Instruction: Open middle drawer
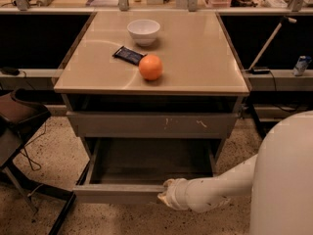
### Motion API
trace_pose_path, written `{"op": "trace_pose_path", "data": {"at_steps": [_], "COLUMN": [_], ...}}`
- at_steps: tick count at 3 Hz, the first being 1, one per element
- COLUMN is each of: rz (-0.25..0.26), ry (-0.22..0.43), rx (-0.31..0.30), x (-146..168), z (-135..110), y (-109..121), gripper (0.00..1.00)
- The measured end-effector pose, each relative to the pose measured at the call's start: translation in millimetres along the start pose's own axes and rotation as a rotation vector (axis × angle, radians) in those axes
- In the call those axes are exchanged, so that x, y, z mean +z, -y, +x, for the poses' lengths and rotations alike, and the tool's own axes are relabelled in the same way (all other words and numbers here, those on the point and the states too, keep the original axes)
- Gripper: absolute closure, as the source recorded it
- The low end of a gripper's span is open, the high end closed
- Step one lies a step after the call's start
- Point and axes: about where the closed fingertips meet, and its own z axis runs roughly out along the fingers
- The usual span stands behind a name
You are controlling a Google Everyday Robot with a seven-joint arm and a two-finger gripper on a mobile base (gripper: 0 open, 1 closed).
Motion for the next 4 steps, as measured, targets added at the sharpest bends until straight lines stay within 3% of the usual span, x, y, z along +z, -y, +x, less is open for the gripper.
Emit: {"op": "trace_pose_path", "data": {"at_steps": [4], "rz": [-0.017], "ry": [-0.008], "rx": [-0.013], "x": [-4.9], "z": [7.5], "y": [-9.9], "gripper": [1.0]}}
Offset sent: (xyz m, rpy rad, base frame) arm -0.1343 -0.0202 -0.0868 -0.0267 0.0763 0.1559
